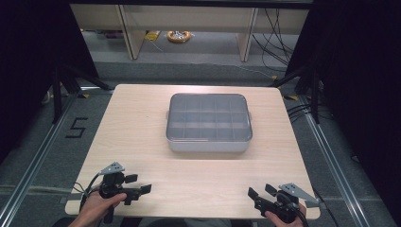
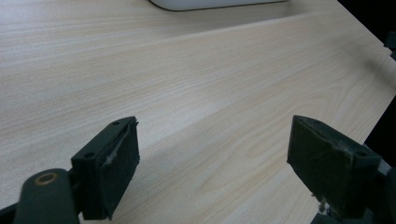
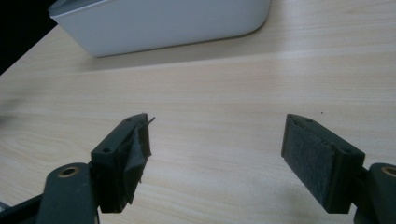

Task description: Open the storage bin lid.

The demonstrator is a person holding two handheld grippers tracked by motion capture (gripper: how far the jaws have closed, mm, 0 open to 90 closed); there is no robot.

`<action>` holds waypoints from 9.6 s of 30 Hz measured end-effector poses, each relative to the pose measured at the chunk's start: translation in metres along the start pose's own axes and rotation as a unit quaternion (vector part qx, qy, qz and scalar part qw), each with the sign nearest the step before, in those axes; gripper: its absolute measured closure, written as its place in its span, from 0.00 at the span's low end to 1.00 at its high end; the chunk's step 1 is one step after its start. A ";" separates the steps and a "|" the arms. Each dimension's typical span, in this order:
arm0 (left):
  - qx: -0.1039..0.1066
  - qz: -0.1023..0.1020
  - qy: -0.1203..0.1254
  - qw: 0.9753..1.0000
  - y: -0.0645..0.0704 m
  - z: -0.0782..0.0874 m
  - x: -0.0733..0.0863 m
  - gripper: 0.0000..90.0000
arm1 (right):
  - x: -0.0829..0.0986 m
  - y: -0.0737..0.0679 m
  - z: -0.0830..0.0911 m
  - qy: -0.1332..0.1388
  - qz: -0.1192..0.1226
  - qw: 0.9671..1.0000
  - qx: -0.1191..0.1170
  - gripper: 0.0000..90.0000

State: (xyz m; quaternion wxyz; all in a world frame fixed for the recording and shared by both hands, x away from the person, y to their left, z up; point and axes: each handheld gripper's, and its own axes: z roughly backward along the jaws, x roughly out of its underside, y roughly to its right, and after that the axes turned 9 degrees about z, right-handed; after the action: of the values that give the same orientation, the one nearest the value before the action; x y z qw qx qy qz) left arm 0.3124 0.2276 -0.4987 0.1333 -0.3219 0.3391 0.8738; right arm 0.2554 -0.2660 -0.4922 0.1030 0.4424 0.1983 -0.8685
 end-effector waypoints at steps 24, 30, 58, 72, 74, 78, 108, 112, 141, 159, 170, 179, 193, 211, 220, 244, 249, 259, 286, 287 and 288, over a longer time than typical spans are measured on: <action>0.002 -0.003 0.020 1.000 -0.004 -0.005 -0.010 0.17 | -0.008 0.008 -0.004 0.048 -0.017 0.999 0.007 0.25; -0.001 0.017 0.023 1.000 -0.010 -0.003 -0.015 0.17 | -0.011 0.015 -0.005 0.039 -0.020 0.999 0.012 0.26; 0.012 0.035 0.045 0.998 -0.011 -0.008 -0.075 0.18 | -0.096 0.031 -0.031 0.054 0.006 0.998 -0.016 0.31; 0.006 0.052 0.052 0.997 -0.012 -0.041 -0.131 0.19 | -0.143 0.048 -0.074 0.048 -0.020 0.998 -0.029 0.27; -0.004 0.057 0.057 0.997 -0.015 -0.046 -0.139 0.20 | -0.148 0.051 -0.082 0.044 -0.031 0.998 -0.028 0.28; -0.008 0.079 0.062 0.995 -0.024 -0.058 -0.155 0.25 | -0.160 0.057 -0.098 0.028 -0.069 0.997 -0.031 0.31; -0.021 0.108 0.037 0.993 -0.038 -0.128 -0.203 0.49 | -0.187 0.082 -0.168 -0.014 -0.120 0.992 -0.022 0.47; -0.016 0.114 0.024 0.993 -0.041 -0.134 -0.204 0.54 | -0.185 0.082 -0.174 -0.018 -0.124 0.992 -0.027 0.49; 0.002 0.084 0.083 0.993 -0.006 -0.086 -0.206 0.70 | -0.199 0.063 -0.130 0.070 -0.098 0.993 0.003 0.69; 0.037 0.074 0.088 0.993 0.015 -0.061 -0.180 0.70 | -0.187 0.050 -0.090 0.096 -0.092 0.991 -0.004 0.71; 0.041 0.058 0.083 0.994 0.016 -0.057 -0.164 0.69 | -0.170 0.046 -0.078 0.114 -0.065 0.991 -0.005 0.72; 0.044 0.058 0.092 0.993 0.019 -0.053 -0.157 0.69 | -0.158 0.041 -0.071 0.125 -0.069 0.990 -0.007 0.72; 0.055 0.055 0.087 0.993 0.021 -0.046 -0.141 0.69 | -0.140 0.038 -0.063 0.123 -0.079 0.989 -0.016 0.73; 0.055 0.069 0.077 0.993 0.018 -0.040 -0.115 0.68 | -0.115 0.024 -0.056 0.107 -0.081 0.991 -0.029 0.72; 0.058 0.060 0.061 0.995 0.023 -0.039 -0.096 0.66 | -0.099 0.021 -0.041 0.108 -0.083 0.990 -0.038 0.71; 0.064 0.048 0.012 0.997 0.023 -0.033 -0.043 0.66 | -0.049 0.012 -0.024 0.083 -0.091 0.991 -0.051 0.70; 0.066 0.046 0.001 0.997 0.025 -0.034 -0.035 0.65 | -0.042 0.012 -0.020 0.073 -0.091 0.992 -0.044 0.69; 0.058 0.037 -0.018 0.997 0.025 -0.039 -0.023 0.65 | -0.023 0.011 -0.016 0.056 -0.096 0.993 -0.040 0.69; 0.055 0.033 -0.048 0.997 0.026 -0.044 -0.009 0.62 | -0.006 0.010 -0.019 0.008 -0.107 0.994 -0.033 0.67; 0.053 0.033 -0.051 0.997 0.025 -0.045 -0.009 0.62 | -0.005 0.012 -0.020 0.006 -0.092 0.995 -0.028 0.67; 0.055 0.036 -0.054 0.996 0.024 -0.046 -0.008 0.61 | -0.003 0.014 -0.024 0.019 -0.082 0.996 -0.032 0.67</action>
State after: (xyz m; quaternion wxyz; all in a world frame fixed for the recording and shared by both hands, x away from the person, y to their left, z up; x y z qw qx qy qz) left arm 0.3291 0.1784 -0.5067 0.1377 -0.2541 0.3901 0.8743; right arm 0.2797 -0.2682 -0.5061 0.0420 0.4381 0.2633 -0.8585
